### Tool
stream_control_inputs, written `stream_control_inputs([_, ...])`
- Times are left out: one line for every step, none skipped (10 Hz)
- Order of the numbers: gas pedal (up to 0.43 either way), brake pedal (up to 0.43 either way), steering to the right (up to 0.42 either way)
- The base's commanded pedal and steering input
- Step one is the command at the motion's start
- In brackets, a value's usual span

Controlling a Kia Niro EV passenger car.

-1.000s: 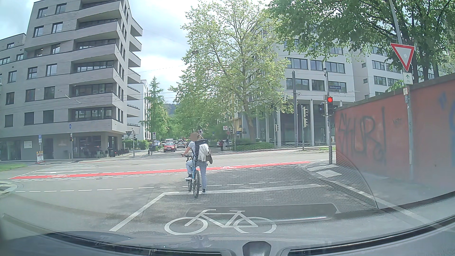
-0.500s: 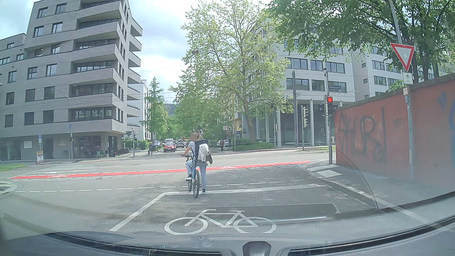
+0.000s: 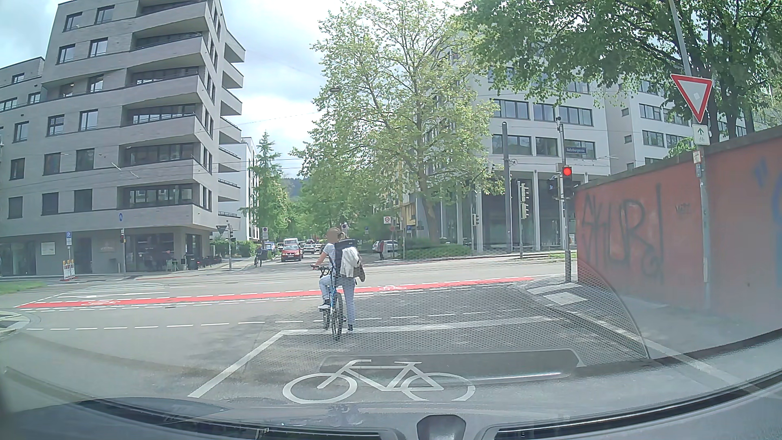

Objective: Follow the waypoints while adhering to traffic rules and regulations

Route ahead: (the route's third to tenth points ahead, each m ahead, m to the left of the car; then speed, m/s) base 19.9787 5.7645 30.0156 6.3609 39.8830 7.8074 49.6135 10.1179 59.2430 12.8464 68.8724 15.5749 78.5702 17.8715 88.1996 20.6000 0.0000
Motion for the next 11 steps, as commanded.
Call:
stream_control_inputs([0.000,0.226,-0.008])
stream_control_inputs([0.000,0.226,-0.008])
stream_control_inputs([0.000,0.226,-0.008])
stream_control_inputs([0.000,0.226,-0.008])
stream_control_inputs([0.000,0.226,-0.008])
stream_control_inputs([0.000,0.226,-0.008])
stream_control_inputs([0.000,0.226,-0.008])
stream_control_inputs([0.000,0.226,-0.008])
stream_control_inputs([0.000,0.226,-0.008])
stream_control_inputs([0.000,0.226,-0.008])
stream_control_inputs([0.000,0.226,-0.008])
